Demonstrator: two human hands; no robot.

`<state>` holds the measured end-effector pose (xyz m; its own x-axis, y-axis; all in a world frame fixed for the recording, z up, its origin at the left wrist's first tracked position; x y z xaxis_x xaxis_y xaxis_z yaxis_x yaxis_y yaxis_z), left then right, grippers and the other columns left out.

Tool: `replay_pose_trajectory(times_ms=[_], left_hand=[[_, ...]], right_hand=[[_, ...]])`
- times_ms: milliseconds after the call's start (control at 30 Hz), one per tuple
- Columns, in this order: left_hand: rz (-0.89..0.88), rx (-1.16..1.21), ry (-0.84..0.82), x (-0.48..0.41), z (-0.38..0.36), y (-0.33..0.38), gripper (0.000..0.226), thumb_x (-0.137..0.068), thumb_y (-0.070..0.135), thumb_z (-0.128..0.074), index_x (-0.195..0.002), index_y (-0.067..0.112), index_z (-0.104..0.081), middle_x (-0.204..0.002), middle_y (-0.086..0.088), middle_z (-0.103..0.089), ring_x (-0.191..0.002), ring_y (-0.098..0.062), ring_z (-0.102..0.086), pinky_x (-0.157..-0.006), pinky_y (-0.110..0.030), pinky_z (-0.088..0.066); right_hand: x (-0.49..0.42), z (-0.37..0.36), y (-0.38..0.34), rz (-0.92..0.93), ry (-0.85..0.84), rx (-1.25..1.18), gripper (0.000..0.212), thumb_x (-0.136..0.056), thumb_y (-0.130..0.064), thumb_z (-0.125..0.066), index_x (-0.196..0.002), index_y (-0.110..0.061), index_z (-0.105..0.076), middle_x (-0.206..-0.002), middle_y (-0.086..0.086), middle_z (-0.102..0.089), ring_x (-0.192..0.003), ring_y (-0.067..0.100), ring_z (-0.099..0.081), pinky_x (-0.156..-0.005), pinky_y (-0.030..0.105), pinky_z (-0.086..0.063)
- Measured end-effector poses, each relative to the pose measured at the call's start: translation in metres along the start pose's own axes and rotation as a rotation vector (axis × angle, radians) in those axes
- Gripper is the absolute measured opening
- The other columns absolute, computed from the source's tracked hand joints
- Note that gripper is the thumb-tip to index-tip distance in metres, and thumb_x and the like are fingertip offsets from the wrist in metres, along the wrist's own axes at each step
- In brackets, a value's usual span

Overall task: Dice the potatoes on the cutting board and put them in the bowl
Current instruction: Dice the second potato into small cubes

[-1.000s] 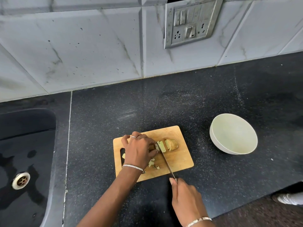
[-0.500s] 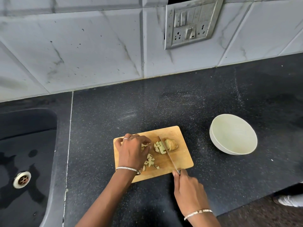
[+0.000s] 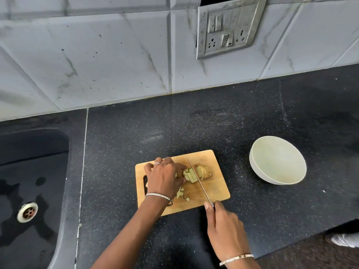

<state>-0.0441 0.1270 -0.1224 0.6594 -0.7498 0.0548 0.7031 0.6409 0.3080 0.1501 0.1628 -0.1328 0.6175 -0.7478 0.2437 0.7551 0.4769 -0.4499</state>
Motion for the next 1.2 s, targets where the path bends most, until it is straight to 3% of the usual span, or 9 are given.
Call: replay_pose_trajectory(times_ms=[267, 467, 533, 667, 933, 1100, 1200], left_hand=[[-0.056, -0.030, 0.001, -0.007, 0.001, 0.001, 0.019, -0.076, 0.048, -0.071, -0.090, 0.035, -0.069, -0.095, 0.017, -0.062, -0.100, -0.009, -0.045, -0.089, -0.036, -0.016], [-0.103, 0.062, 0.084, -0.007, 0.008, -0.002, 0.007, -0.081, 0.039, -0.069, -0.082, 0.032, -0.068, -0.074, 0.018, -0.065, -0.093, -0.003, -0.049, -0.084, -0.030, -0.012], [-0.107, 0.100, 0.085, -0.007, 0.008, -0.004, 0.002, -0.084, 0.033, -0.068, -0.084, 0.034, -0.068, -0.076, 0.020, -0.065, -0.093, -0.002, -0.049, -0.083, -0.030, -0.012], [-0.117, 0.139, 0.062, -0.005, 0.009, -0.007, 0.013, -0.088, 0.026, -0.063, -0.090, 0.038, -0.069, -0.077, 0.023, -0.065, -0.095, -0.003, -0.048, -0.084, -0.030, -0.012], [-0.123, 0.098, 0.068, -0.001, 0.013, -0.008, 0.006, -0.087, 0.036, -0.064, -0.089, 0.038, -0.069, -0.084, 0.022, -0.066, -0.102, -0.004, -0.049, -0.089, -0.034, -0.015], [-0.124, 0.060, 0.069, 0.001, 0.010, 0.001, 0.013, -0.091, 0.034, -0.056, -0.097, 0.037, -0.066, -0.091, 0.020, -0.066, -0.106, -0.007, -0.049, -0.093, -0.038, -0.018], [-0.159, 0.016, 0.006, 0.002, 0.002, 0.009, 0.022, -0.086, 0.044, -0.061, -0.107, 0.041, -0.063, -0.106, 0.021, -0.062, -0.111, -0.010, -0.045, -0.094, -0.040, -0.019]], right_hand=[[-0.002, -0.005, 0.014, -0.019, 0.000, 0.007, 0.037, -0.098, -0.053, -0.019, -0.101, -0.029, -0.047, -0.091, -0.002, -0.067, -0.089, 0.025, -0.064, -0.063, 0.037, -0.038], [-0.002, -0.012, 0.016, -0.033, -0.039, 0.016, 0.033, -0.098, -0.053, -0.018, -0.089, -0.029, -0.039, -0.087, -0.003, -0.066, -0.087, 0.024, -0.063, -0.066, 0.036, -0.042], [-0.002, -0.012, 0.017, -0.030, -0.033, 0.005, 0.034, -0.098, -0.053, -0.019, -0.087, -0.029, -0.039, -0.084, -0.004, -0.064, -0.085, 0.024, -0.063, -0.065, 0.037, -0.042], [-0.004, -0.012, 0.017, -0.016, -0.028, -0.009, 0.032, -0.099, -0.051, -0.021, -0.085, -0.028, -0.038, -0.075, -0.007, -0.053, -0.083, 0.025, -0.063, -0.063, 0.037, -0.038], [-0.005, -0.014, 0.019, -0.027, -0.038, 0.000, 0.036, -0.099, -0.054, -0.021, -0.087, -0.028, -0.043, -0.083, -0.003, -0.063, -0.083, 0.025, -0.063, -0.068, 0.039, -0.046], [-0.004, -0.008, 0.019, -0.029, -0.021, -0.030, 0.030, -0.100, -0.050, -0.025, -0.084, -0.029, -0.040, -0.076, -0.005, -0.055, -0.085, 0.024, -0.062, -0.063, 0.035, -0.034], [-0.004, -0.014, 0.019, -0.036, -0.042, -0.015, 0.033, -0.100, -0.050, -0.024, -0.084, -0.027, -0.041, -0.079, -0.004, -0.058, -0.086, 0.026, -0.062, -0.063, 0.036, -0.036]])
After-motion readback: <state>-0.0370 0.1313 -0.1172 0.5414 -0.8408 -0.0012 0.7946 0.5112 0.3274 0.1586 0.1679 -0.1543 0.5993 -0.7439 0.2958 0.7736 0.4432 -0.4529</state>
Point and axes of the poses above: each hand's wrist, its own x-axis away from the middle knuckle, its own z-axis out of the back of the hand, y = z × x, the point moved 10 cm from there along -x, towards the middle knuckle
